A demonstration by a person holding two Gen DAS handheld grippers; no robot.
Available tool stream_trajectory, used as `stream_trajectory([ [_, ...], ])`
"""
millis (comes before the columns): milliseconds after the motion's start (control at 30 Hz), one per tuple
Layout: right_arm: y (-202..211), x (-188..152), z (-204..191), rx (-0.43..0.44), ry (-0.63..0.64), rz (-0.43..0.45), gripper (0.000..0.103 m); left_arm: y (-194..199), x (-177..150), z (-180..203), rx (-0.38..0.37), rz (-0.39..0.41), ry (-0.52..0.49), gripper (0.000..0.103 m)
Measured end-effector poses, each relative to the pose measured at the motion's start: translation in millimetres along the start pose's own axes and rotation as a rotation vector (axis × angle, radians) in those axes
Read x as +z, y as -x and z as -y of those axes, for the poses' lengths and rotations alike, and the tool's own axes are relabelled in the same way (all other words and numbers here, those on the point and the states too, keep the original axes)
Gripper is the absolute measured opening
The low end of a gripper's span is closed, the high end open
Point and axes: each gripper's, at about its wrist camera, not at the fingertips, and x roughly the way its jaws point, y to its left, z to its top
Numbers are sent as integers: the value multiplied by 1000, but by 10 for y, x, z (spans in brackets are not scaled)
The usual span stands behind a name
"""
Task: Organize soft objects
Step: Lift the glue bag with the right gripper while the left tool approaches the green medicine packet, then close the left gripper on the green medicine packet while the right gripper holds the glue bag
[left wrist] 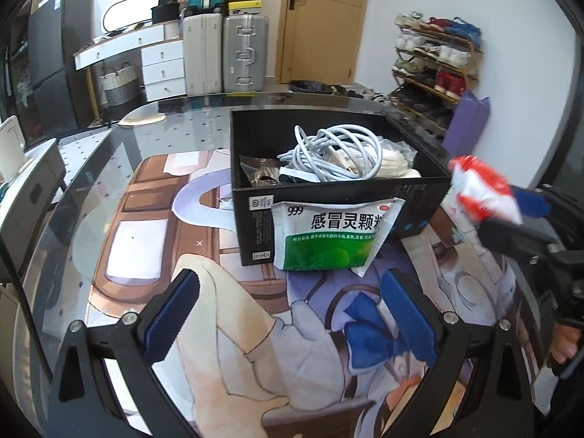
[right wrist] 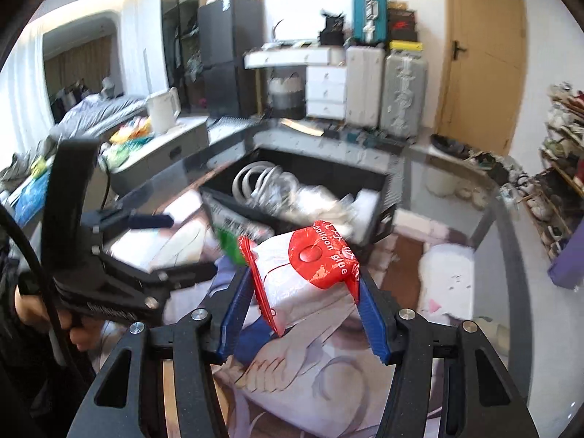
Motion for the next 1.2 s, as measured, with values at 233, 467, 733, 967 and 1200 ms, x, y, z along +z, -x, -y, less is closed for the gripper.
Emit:
stream_trajectory([
  [233, 88, 30, 29, -21, -17, 26, 57, -136, 58, 111, 17, -25, 7, 100],
  [467, 120, 46, 84, -29, -32, 33, 57, -254, 119, 252, 40, -49, -7, 100],
  [733, 138, 58, 117, -31, -37, 30, 57, -450, 166, 283, 96, -100, 14, 100],
  [967, 114, 55, 119, -28, -36, 25, 57, -472, 167, 253, 106, -91, 25, 95],
  [1200, 96, 39, 106, -27, -32, 21, 57, -380, 111, 138, 106, -72, 12, 72],
])
